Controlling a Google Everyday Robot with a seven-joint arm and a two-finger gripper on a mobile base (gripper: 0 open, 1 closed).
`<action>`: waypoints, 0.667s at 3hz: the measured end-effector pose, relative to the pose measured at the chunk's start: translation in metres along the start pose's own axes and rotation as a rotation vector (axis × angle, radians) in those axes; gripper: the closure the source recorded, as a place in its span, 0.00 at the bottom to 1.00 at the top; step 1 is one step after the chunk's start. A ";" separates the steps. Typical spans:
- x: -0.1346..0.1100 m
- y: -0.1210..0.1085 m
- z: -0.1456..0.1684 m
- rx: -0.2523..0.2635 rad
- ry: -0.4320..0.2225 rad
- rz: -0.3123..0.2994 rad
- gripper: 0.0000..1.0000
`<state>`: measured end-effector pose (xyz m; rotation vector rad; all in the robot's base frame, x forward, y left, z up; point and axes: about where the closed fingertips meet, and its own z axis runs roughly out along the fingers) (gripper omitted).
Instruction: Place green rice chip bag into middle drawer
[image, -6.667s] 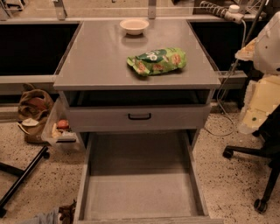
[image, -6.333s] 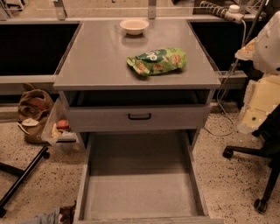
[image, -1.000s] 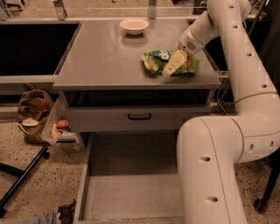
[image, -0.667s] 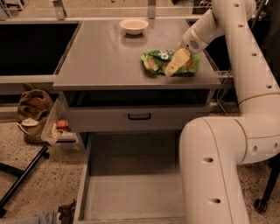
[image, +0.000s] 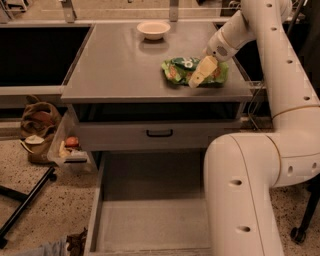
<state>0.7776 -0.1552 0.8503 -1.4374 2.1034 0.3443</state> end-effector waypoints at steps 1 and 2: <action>0.015 -0.002 0.007 -0.007 0.019 0.021 0.00; 0.029 -0.003 0.014 -0.016 0.043 0.041 0.00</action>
Offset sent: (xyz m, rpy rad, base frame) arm 0.0526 -0.0628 -0.0069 -0.0526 0.1188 -0.0268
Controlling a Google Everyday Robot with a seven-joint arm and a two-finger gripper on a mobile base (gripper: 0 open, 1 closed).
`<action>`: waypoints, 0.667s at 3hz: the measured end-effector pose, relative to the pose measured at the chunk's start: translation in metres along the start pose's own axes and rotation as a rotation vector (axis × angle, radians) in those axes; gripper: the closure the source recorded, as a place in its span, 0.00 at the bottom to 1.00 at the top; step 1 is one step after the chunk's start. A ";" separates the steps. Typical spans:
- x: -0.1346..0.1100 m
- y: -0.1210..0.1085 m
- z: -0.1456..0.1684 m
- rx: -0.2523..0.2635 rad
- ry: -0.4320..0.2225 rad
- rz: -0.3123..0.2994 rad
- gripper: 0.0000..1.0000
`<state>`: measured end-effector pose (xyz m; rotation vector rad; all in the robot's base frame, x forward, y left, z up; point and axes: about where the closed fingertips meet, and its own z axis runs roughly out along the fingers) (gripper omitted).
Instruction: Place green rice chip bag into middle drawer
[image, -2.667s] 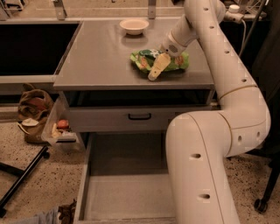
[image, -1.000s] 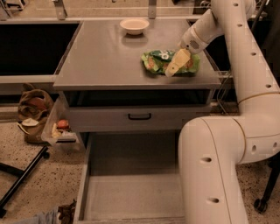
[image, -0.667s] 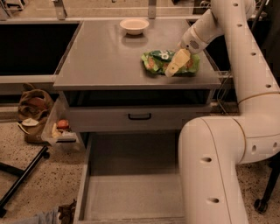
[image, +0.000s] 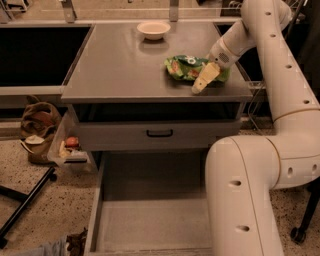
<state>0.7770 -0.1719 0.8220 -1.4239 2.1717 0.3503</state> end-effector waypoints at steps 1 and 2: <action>0.000 0.000 0.000 0.000 0.001 0.000 0.19; 0.000 0.000 0.000 0.000 0.001 0.000 0.41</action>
Offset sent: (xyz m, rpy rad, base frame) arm 0.0000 -0.0002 -0.0003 -0.0003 0.0005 -0.0003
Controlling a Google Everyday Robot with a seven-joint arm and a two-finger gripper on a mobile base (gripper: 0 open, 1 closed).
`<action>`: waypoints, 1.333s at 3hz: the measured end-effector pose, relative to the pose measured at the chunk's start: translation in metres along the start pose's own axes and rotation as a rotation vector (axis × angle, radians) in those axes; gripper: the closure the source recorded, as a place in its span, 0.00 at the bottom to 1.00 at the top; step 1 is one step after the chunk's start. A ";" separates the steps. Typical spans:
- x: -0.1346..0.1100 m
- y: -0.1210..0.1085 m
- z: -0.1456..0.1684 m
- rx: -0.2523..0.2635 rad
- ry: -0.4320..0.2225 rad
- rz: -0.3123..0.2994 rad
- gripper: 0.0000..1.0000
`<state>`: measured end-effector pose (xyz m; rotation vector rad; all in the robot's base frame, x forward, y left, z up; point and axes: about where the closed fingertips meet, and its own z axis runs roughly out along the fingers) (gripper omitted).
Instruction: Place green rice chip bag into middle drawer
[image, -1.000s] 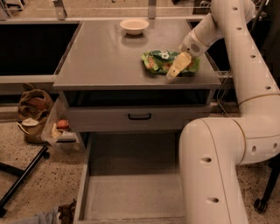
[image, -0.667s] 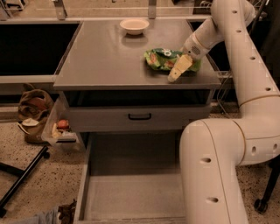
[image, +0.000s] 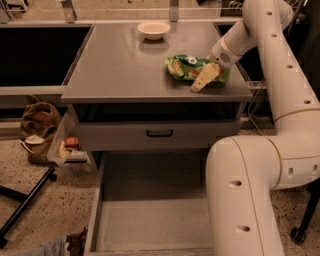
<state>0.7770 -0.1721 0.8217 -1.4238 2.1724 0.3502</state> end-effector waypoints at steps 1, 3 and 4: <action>-0.004 -0.001 -0.007 0.000 0.000 0.000 0.64; -0.028 0.023 -0.055 0.008 0.011 -0.089 1.00; -0.045 0.041 -0.105 0.031 -0.004 -0.166 1.00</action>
Offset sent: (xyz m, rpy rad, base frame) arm -0.1258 0.0450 0.0720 -0.0925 -0.0872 0.1812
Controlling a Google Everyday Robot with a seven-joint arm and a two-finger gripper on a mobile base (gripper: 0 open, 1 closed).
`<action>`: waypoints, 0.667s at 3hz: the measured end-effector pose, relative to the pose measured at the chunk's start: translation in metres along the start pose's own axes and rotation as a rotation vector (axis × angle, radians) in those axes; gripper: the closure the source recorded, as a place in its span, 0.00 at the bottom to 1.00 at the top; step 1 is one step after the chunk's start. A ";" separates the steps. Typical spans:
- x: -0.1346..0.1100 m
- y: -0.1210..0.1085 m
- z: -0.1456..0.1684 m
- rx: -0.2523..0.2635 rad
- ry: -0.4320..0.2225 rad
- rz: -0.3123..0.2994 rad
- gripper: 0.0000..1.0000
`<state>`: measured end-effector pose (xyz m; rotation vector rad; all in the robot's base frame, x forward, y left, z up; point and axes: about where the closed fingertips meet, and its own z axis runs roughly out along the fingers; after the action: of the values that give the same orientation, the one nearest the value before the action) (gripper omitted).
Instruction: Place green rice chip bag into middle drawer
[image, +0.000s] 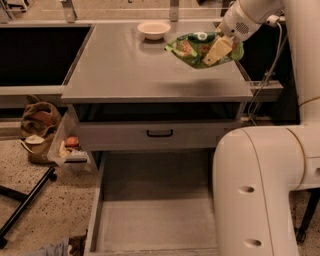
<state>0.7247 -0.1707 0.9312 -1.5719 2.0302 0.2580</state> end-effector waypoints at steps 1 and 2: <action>-0.006 0.016 -0.040 0.006 -0.024 -0.041 1.00; -0.018 0.039 -0.075 0.012 -0.075 -0.134 1.00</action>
Offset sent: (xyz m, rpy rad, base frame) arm -0.2965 0.0671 -0.1196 0.0081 0.1458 0.2748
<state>0.6676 -0.1796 0.9958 -1.6579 1.8580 0.2493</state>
